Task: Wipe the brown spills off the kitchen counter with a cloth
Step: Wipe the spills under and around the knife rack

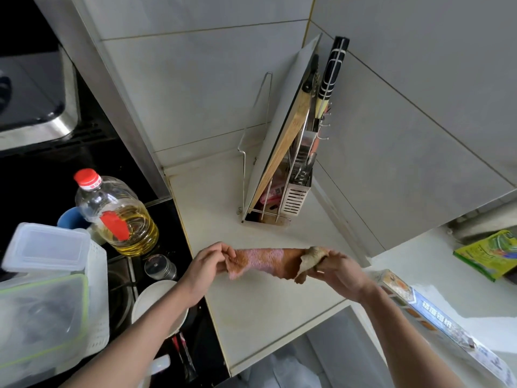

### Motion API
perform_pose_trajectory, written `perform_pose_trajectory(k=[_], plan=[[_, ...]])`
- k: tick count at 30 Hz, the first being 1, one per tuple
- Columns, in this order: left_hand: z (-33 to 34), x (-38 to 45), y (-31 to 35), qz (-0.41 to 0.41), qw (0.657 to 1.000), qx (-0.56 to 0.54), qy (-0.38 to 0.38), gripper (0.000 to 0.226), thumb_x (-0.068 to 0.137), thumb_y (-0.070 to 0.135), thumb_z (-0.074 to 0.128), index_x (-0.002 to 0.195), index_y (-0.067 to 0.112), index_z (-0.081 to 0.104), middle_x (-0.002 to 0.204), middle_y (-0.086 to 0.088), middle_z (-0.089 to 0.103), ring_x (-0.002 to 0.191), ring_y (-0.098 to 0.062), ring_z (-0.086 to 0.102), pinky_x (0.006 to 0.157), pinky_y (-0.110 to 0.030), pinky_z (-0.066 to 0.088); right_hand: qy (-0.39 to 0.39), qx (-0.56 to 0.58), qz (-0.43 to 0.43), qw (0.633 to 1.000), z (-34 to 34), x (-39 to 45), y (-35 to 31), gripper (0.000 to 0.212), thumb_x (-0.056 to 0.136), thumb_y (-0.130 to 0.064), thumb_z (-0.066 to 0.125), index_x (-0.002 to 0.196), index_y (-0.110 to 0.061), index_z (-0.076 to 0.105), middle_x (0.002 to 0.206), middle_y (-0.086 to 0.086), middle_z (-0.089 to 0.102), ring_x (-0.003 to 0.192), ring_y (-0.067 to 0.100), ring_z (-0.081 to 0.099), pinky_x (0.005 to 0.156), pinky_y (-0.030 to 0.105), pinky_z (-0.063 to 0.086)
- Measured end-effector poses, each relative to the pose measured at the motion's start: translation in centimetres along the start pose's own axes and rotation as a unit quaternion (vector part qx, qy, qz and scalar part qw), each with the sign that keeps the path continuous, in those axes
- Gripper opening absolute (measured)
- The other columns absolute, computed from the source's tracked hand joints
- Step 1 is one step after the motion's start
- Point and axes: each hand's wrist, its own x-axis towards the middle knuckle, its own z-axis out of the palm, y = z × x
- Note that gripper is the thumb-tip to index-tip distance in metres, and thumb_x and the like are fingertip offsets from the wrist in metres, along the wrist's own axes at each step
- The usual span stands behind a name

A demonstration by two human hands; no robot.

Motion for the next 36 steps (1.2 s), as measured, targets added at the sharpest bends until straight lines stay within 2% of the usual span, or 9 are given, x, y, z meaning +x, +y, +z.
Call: perform_pose_trajectory(k=[6, 11, 13, 17, 21, 26, 28, 31, 36], plan=[[0.1, 0.8, 1.8, -0.069, 0.990, -0.121, -0.003, 0.030, 0.102, 0.008, 0.029, 0.111, 0.007, 0.058, 0.091, -0.014, 0.063, 0.072, -0.022, 0.062, 0.063, -0.032, 0.051, 0.079, 0.084, 0.037, 0.993, 0.3, 0.2, -1.6, 0.067, 0.088, -0.058, 0.056, 0.079, 0.008, 0.059, 0.088, 0.032, 0.063, 0.086, 0.048, 0.055, 0.095, 0.055, 0.044], [0.9, 0.4, 1.9, -0.134, 0.979, -0.134, -0.069, 0.029, 0.084, 0.000, 0.063, 0.113, -0.002, 0.067, 0.106, -0.023, 0.069, 0.092, -0.030, 0.069, 0.076, -0.040, 0.060, 0.043, 0.111, 0.033, 0.992, 1.8, 0.6, -1.7, 0.019, 0.087, -0.008, 0.067, 0.103, -0.006, 0.056, 0.081, 0.019, 0.060, 0.058, 0.030, 0.053, 0.057, 0.043, 0.052], [1.0, 0.2, 2.4, -0.150, 0.973, -0.139, -0.108, 0.024, 0.082, 0.002, 0.061, 0.103, 0.002, 0.072, 0.101, -0.022, 0.067, 0.085, -0.031, 0.067, 0.068, -0.039, 0.056, 0.035, 0.163, 0.042, 0.985, 1.9, 0.6, -1.5, 0.043, 0.076, 0.008, 0.057, 0.116, -0.008, 0.057, 0.087, 0.014, 0.055, 0.064, 0.028, 0.045, 0.060, 0.043, 0.054], [2.6, 0.0, 3.8, -0.195, 0.943, -0.206, -0.172, 0.015, 0.084, 0.009, 0.049, 0.088, 0.012, 0.062, 0.087, -0.011, 0.058, 0.076, -0.023, 0.058, 0.068, -0.035, 0.049, 0.003, 0.248, 0.034, 0.968, 5.8, 2.0, -0.8, 0.055, 0.059, 0.004, 0.067, 0.112, -0.007, 0.062, 0.101, 0.019, 0.060, 0.086, 0.032, 0.058, 0.073, 0.042, 0.054], [4.4, 0.2, 4.3, -0.197, 0.934, -0.209, -0.211, 0.044, 0.086, 0.010, 0.051, 0.129, 0.002, 0.054, 0.110, -0.017, 0.061, 0.097, -0.024, 0.060, 0.087, -0.036, 0.049, 0.068, 0.098, 0.042, 0.992, 10.5, 3.8, 0.0, 0.062, 0.073, -0.010, 0.075, 0.128, 0.006, 0.051, 0.123, 0.032, 0.060, 0.107, 0.042, 0.062, 0.097, 0.058, 0.050], [3.3, 0.5, 4.5, -0.135, 0.949, -0.238, -0.159, 0.038, 0.092, 0.006, 0.045, 0.127, -0.001, 0.056, 0.114, -0.021, 0.060, 0.091, -0.027, 0.063, 0.069, -0.033, 0.053, 0.155, 0.020, 0.003, 0.988, 10.9, 4.5, -0.5, 0.014, 0.096, -0.014, 0.057, 0.102, -0.005, 0.066, 0.108, 0.034, 0.062, 0.077, 0.039, 0.066, 0.060, 0.049, 0.054], [2.9, 0.6, 4.1, -0.122, 0.956, -0.233, -0.131, 0.034, 0.094, 0.004, 0.042, 0.125, 0.003, 0.056, 0.105, -0.021, 0.059, 0.079, -0.027, 0.061, 0.057, -0.030, 0.048, 0.066, 0.083, 0.037, 0.994, 10.8, 4.0, -1.1, 0.044, 0.105, -0.037, 0.036, 0.105, -0.011, 0.071, 0.099, 0.036, 0.058, 0.069, 0.036, 0.061, 0.057, 0.038, 0.051], [2.0, 0.9, 3.0, -0.082, 0.982, -0.151, -0.078, 0.026, 0.097, -0.002, 0.047, 0.120, 0.001, 0.058, 0.106, -0.023, 0.063, 0.093, -0.033, 0.062, 0.075, -0.038, 0.051, -0.047, 0.097, 0.033, 0.994, 10.8, 3.8, -1.0, 0.043, 0.103, -0.040, 0.041, 0.121, -0.006, 0.061, 0.097, 0.039, 0.058, 0.068, 0.039, 0.064, 0.056, 0.042, 0.054], [1.0, 0.8, 2.8, -0.012, 0.980, 0.190, 0.050, 0.037, 0.081, 0.015, 0.077, 0.112, 0.026, 0.060, 0.102, 0.002, 0.070, 0.095, -0.011, 0.065, 0.078, -0.021, 0.050, -0.030, 0.132, 0.003, 0.991, 11.3, 4.9, -0.1, 0.029, 0.093, -0.005, 0.053, 0.120, 0.004, 0.056, 0.113, 0.039, 0.058, 0.088, 0.059, 0.058, 0.052, 0.052, 0.058]])
